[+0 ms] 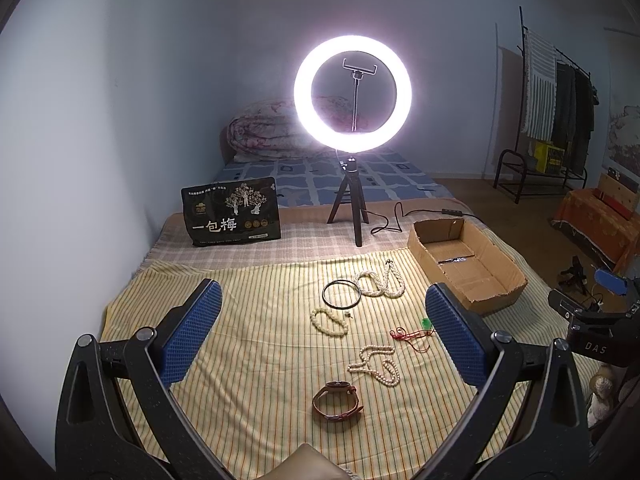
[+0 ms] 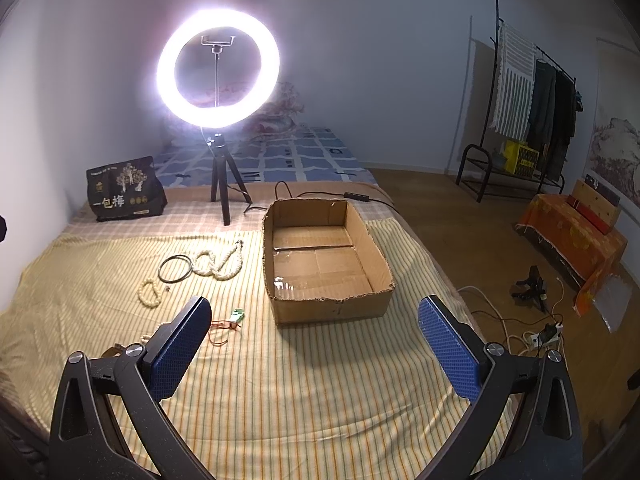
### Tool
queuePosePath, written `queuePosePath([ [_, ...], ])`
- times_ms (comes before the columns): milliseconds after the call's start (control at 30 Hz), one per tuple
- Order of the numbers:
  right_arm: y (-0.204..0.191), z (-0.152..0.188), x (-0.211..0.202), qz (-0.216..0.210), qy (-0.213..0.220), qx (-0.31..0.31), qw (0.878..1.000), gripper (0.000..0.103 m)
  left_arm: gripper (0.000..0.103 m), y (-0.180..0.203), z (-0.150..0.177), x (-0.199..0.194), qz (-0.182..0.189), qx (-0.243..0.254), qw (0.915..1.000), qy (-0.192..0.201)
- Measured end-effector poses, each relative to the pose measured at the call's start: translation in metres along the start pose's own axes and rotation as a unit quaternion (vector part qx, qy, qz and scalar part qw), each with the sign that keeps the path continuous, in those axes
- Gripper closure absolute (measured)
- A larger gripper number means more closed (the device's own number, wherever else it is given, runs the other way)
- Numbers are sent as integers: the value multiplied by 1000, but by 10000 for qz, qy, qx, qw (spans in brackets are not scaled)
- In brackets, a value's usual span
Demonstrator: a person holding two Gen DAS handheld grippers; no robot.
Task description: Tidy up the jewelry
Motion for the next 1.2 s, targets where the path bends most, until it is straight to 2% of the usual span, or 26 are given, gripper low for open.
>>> queuePosePath([
  [1200, -4, 3, 2, -38, -55, -21, 10000, 1, 0, -3, 5, 1, -20, -4, 10000, -25],
])
Point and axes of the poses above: each gripper's, at about its wrist camera, not at the fingertips, and x roughly the way its jaws point, y to its right, z to its underside, the point moved 8 cm from there along x, roughly the way its jaws point, and after that the axes turned 9 degrees about -z, right-handed, at the moved point
